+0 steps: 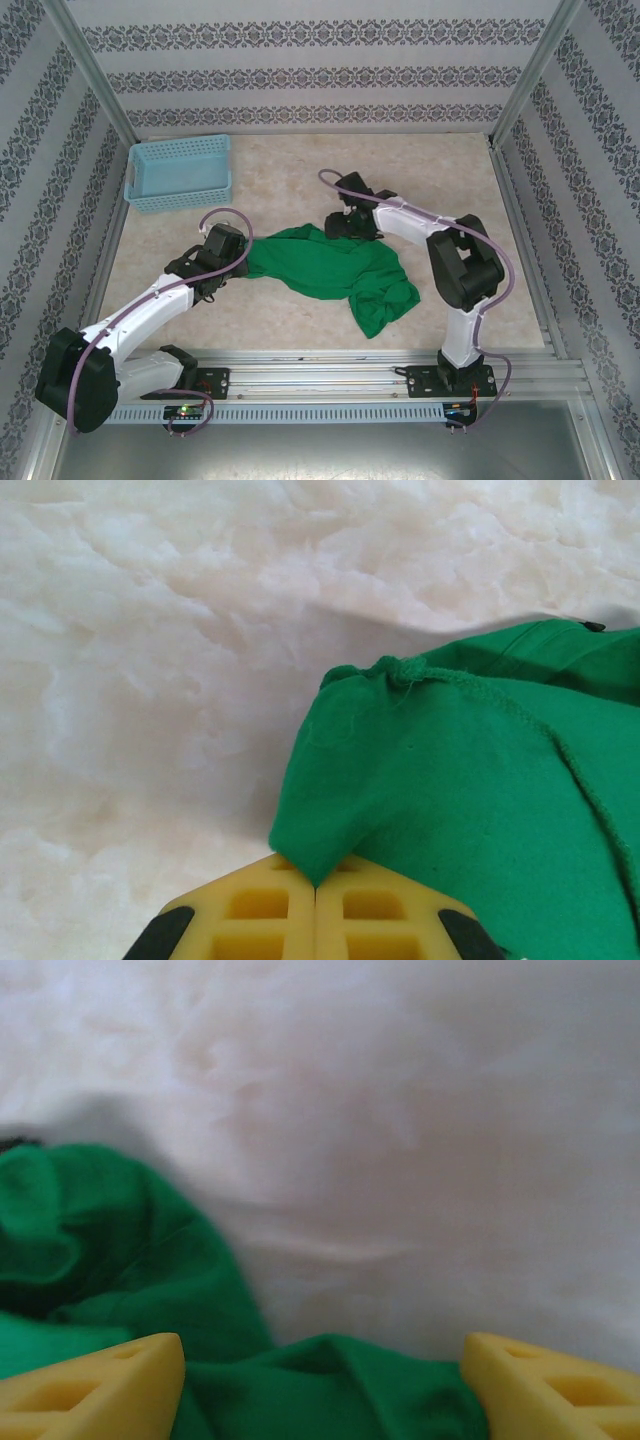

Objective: Fold the inside-out t-shirt

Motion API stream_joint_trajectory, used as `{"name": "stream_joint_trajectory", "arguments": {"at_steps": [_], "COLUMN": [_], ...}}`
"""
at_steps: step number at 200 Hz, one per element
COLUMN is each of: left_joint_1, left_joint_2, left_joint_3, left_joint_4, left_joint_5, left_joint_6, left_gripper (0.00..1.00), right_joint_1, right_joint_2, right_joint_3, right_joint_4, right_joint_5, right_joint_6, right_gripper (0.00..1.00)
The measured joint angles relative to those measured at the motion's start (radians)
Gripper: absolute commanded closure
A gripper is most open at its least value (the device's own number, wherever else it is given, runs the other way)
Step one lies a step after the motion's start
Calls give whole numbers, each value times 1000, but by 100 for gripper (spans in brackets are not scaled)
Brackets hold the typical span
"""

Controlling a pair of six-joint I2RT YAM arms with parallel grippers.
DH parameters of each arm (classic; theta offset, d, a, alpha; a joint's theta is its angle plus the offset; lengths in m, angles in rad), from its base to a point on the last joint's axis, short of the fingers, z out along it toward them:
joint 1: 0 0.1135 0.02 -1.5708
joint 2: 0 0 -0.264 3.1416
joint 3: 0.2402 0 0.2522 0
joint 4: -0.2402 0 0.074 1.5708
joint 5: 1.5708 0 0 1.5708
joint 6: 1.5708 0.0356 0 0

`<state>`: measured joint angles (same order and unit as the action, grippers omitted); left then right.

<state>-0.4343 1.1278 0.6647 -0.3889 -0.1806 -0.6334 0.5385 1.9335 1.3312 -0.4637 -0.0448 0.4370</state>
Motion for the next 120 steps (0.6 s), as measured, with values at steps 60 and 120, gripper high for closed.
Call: {"name": "stream_joint_trajectory", "arguments": {"at_steps": [60, 120], "left_joint_1": [6, 26], "left_joint_2": [18, 40], "left_joint_3": [-1, 98], "left_joint_4": [1, -21], "left_joint_5": [16, 23], "left_joint_6": [0, 42], "left_gripper": [100, 100], "right_joint_1": [46, -22], "right_joint_2": [44, -327], "right_joint_3": [6, -48], "right_joint_4": [-5, -10], "right_joint_5": [-24, 146], "right_joint_6": [-1, -16], "right_gripper": [92, 100]}}
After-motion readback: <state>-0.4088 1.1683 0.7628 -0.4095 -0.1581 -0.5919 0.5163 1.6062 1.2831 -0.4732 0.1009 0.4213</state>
